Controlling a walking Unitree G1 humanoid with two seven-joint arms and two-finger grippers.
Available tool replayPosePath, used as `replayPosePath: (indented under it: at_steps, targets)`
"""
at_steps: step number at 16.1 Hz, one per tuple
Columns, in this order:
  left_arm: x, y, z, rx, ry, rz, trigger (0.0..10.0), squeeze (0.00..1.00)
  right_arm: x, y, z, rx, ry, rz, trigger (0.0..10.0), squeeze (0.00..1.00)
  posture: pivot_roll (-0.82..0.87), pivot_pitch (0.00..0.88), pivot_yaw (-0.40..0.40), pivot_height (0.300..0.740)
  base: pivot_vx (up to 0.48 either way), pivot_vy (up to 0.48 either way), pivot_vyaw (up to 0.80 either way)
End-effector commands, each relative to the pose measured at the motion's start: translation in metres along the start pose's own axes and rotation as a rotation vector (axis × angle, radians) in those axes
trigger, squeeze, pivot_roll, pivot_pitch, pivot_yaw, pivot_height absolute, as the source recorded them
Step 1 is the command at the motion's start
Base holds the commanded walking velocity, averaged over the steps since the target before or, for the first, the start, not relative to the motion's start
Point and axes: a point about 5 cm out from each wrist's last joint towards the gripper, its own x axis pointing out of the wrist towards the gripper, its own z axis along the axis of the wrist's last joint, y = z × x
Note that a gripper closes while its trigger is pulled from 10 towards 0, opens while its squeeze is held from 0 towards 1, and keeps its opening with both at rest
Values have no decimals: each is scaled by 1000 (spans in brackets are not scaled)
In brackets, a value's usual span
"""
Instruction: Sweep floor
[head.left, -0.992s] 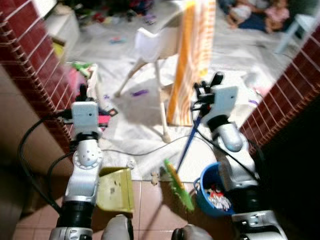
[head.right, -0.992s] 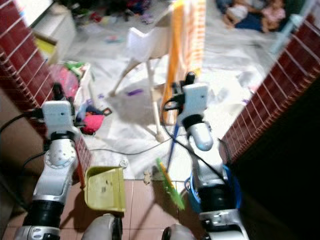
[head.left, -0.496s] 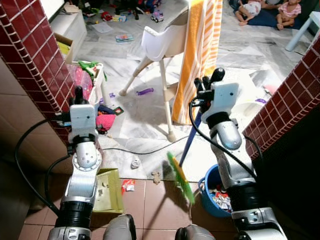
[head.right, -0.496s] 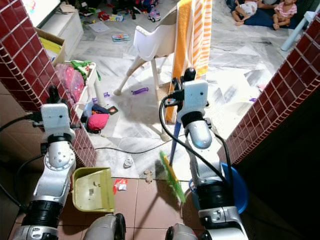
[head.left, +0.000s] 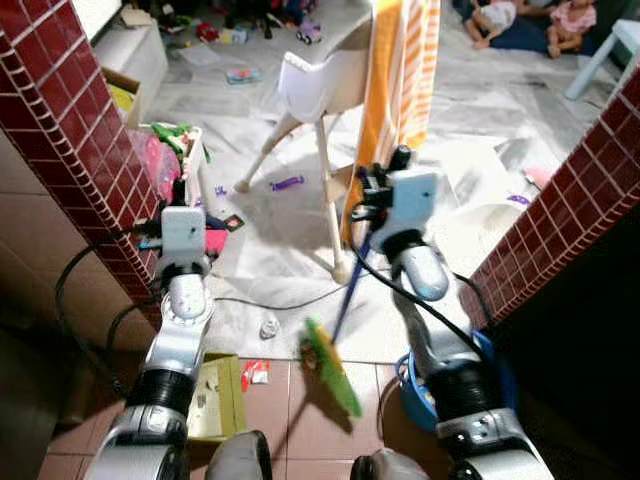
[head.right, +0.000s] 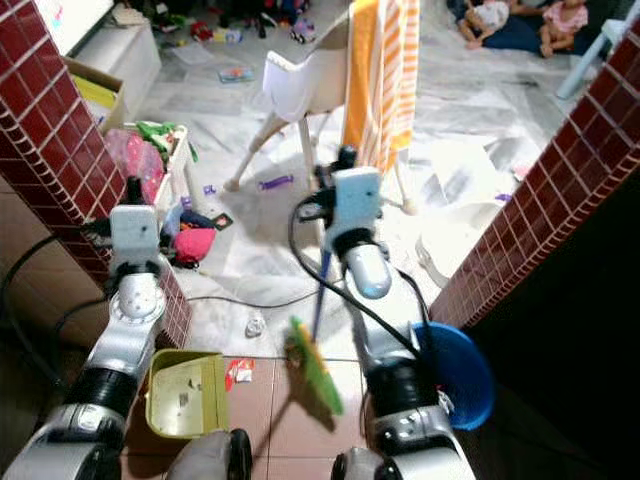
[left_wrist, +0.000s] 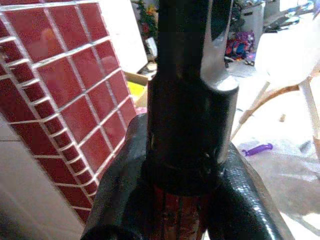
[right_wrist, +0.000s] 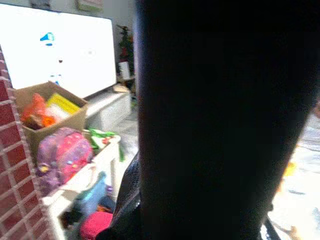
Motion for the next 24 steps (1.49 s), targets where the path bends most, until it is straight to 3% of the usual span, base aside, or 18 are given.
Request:
replayPosePath:
  at_steps: [1,4,7,9,10,12,15,18,20,22,24]
  targets:
    - [1,-9,0,-39,8,-2,10000,0,8,11,12,88,-41,50,10000,0,-117,47,-32,740,0,0,0]
    - [-2,-20,-2,-57,9,-41,10000,0,7,16,12,321,5,92,10000,0,-124,45,-35,740,0,0,0]
    - [-1,-21,-3,-61,9,-40,10000,0,9,11,18,356,5,122,10000,0,-123,44,-35,740,0,0,0]
    - [0,-22,-4,-62,10,-40,10000,0,12,7,25,346,-14,134,10000,0,-124,43,-33,740,0,0,0]
    - [1,-22,-4,-63,10,-43,10000,0,18,-5,48,196,-100,149,10000,0,-128,43,-30,740,0,0,0]
    - [2,-23,-5,-65,26,-51,10000,0,22,-18,63,85,-166,123,10000,0,-130,41,-26,740,0,0,0]
    - [2,-24,-6,-73,53,-33,10000,0,27,-36,52,27,-132,45,10000,0,-122,49,-20,740,0,0,0]
    - [-2,-20,-10,-64,62,-2,10000,0,24,-31,38,-3,-106,57,10000,0,-122,81,-1,740,0,0,0]
    - [-3,-5,-5,-77,37,68,10000,0,17,-23,26,22,-94,135,10000,0,-93,125,12,740,0,0,0]
    - [-1,6,1,-87,24,109,10000,0,25,-22,25,42,-98,180,10000,0,-44,175,-20,740,0,0,0]
    - [0,13,7,-97,8,159,10000,0,41,-24,37,-14,-132,203,10000,0,-17,235,-29,740,0,0,0]
